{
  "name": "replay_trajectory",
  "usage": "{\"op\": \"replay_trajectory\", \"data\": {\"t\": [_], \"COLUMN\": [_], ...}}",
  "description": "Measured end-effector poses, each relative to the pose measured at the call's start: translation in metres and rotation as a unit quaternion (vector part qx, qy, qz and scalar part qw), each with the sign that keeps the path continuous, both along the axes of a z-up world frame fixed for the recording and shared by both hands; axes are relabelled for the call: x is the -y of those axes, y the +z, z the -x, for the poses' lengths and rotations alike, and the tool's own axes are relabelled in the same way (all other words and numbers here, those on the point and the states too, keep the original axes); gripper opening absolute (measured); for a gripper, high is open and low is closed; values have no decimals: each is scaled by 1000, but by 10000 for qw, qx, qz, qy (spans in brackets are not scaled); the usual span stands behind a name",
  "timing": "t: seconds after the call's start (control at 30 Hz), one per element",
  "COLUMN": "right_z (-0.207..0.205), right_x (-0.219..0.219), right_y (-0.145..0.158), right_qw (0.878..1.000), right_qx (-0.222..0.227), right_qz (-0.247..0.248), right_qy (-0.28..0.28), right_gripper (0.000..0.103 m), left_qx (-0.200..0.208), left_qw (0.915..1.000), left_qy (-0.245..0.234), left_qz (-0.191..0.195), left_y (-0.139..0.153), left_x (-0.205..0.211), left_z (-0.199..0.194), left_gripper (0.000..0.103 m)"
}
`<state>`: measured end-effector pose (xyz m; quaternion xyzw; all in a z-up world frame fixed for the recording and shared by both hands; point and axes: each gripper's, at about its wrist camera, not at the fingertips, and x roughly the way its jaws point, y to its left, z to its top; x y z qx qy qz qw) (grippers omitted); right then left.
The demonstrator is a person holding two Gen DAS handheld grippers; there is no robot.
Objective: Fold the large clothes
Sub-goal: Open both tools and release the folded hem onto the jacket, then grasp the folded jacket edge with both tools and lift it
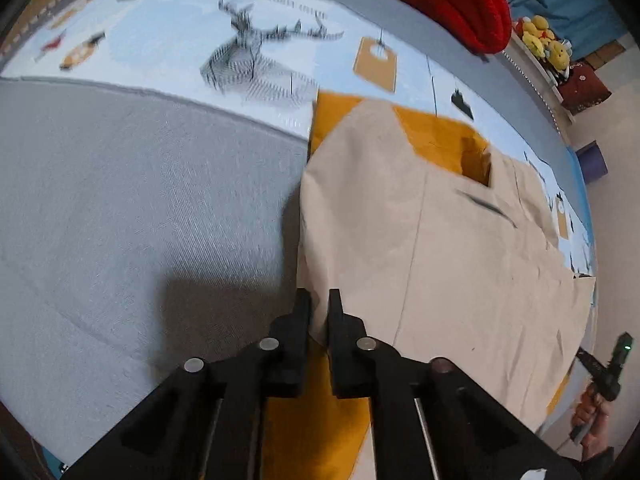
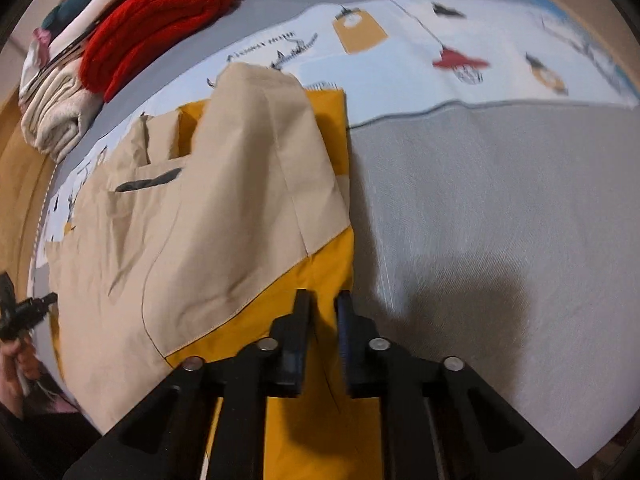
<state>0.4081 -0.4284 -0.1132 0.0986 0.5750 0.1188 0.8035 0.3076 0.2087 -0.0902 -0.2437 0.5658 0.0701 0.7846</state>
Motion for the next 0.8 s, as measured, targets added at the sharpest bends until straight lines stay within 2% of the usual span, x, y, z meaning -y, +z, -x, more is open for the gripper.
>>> {"op": "replay_trajectory", "data": {"t": [0.07, 0.17, 0.3, 0.43, 0.5, 0.57, 0.6, 0.63, 0.67, 0.7, 0.77, 0.8], "right_z": [2, 6, 6, 0, -10, -22, -29, -33, -42, -47, -52, -52], "right_x": [-1, 5, 11, 3, -5, -9, -11, -12, -15, -15, -18, -20], "right_y": [13, 44, 74, 92, 91, 82, 74, 67, 50, 39, 29, 31], "right_qw": [9996, 9955, 9843, 9724, 9711, 9755, 9786, 9813, 9868, 9887, 9901, 9888], "right_qx": [264, 893, 1585, 2136, 2180, 1961, 1786, 1626, 1232, 1032, 856, 955], "right_qz": [-20, -254, -495, -370, -199, -45, 67, 162, 336, 420, 516, 570], "right_qy": [15, -169, -603, -860, -951, -997, -1018, -1018, -993, -1000, -988, -997], "right_gripper": [6, 4, 4, 2, 2, 2, 2, 2, 2, 2, 2, 2], "left_qx": [319, 847, 1522, 1811, 1784, 1511, 1251, 786, 506, 301, 404, 564], "left_qw": [9994, 9959, 9869, 9812, 9820, 9868, 9904, 9951, 9971, 9983, 9978, 9968], "left_qy": [54, 174, 395, 492, 468, 384, 321, 239, 233, 301, 440, 463], "left_qz": [-96, -264, -363, -459, -412, -426, -494, -559, -513, -401, -296, -313], "left_y": [17, 43, 70, 77, 73, 57, 46, 26, 11, -1, -1, 5], "left_x": [1, -1, -10, -12, -13, -14, -13, -12, -14, -17, -21, -22], "left_z": [-1, -2, -6, -17, -27, -39, -45, -53, -57, -59, -60, -61], "left_gripper": [4, 3, 3, 3, 3, 3, 3, 3, 3, 3, 3, 2]}}
